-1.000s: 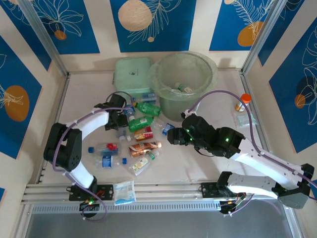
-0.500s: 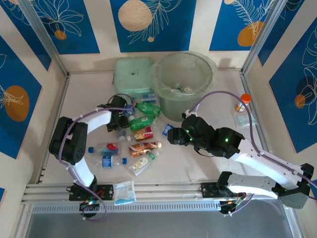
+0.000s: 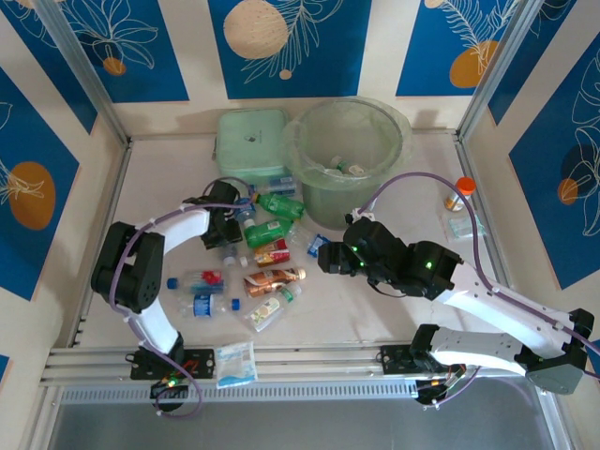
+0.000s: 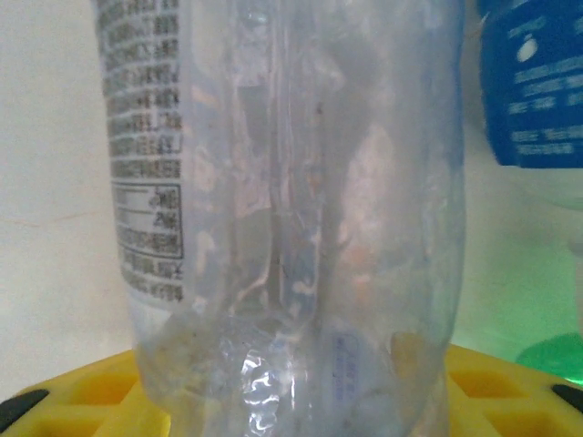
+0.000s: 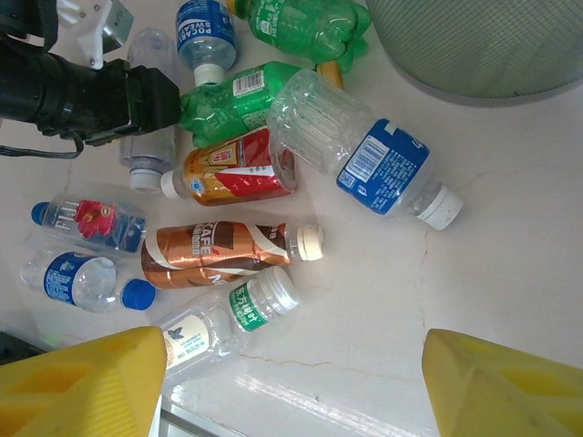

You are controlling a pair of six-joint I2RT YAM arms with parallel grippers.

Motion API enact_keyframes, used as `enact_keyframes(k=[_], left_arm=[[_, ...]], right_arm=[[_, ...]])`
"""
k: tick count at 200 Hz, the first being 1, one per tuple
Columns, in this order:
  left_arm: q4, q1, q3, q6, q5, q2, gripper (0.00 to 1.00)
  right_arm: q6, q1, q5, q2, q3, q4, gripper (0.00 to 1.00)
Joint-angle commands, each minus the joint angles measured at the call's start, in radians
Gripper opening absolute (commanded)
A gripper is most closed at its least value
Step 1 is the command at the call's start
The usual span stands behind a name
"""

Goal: Put the plastic bottles in the bin

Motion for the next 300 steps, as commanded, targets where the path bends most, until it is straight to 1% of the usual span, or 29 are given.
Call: enact_keyframes(k=[1,31,69,112,133,156,185,231,245,274,300], left_arm=[[-0.064,0.013,0.035,0.007,-0.022,-0.08,0.53],[-0.126,0.013,0.103,0.026,-0.06,-0.166,0.53],[-0.18,0.014,0.241,0.049,-0.043,-0.242,0.51],[-0.152,-0.003,0.438,0.06,0.078,-0.265,0.5],[-0.123,-0.017,0.533,0.035,0.144,-0.262,0.5],[-0.12,-0.047,0.632,0.01,0.156,-0.247,0.5],[-0.097,-0.108,0.751,-0.008,0.184,-0.2,0.5],[0.064,-0.213,0.894,-0.058,0.258,-0.052,0.52],[0.132,-0.229,0.921,-0.092,0.279,0.003,0.52],[0.274,-0.252,0.986,-0.193,0.378,0.133,0.52],[0.256,-0.272,1.115,-0.222,0.395,0.254,0.51]], right_arm=[[0.018,0.005,0.027,-0.008,0.002,-0.015,0.75],[0.017,0.004,0.031,-0.009,0.008,-0.022,0.75],[0.012,0.002,0.041,-0.022,0.007,-0.032,0.75],[0.016,-0.005,0.019,-0.013,-0.012,-0.02,0.75],[0.021,-0.005,0.015,-0.008,-0.013,-0.02,0.74],[0.024,-0.003,0.013,-0.006,-0.016,-0.019,0.75],[0.029,-0.002,0.006,0.001,-0.024,-0.015,0.75],[0.053,0.001,-0.016,0.013,-0.056,0.014,0.74],[0.066,0.002,-0.02,0.005,-0.076,0.025,0.74],[0.101,0.005,-0.028,-0.027,-0.124,0.029,0.74],[0.129,0.009,-0.025,-0.074,-0.164,0.015,0.74]])
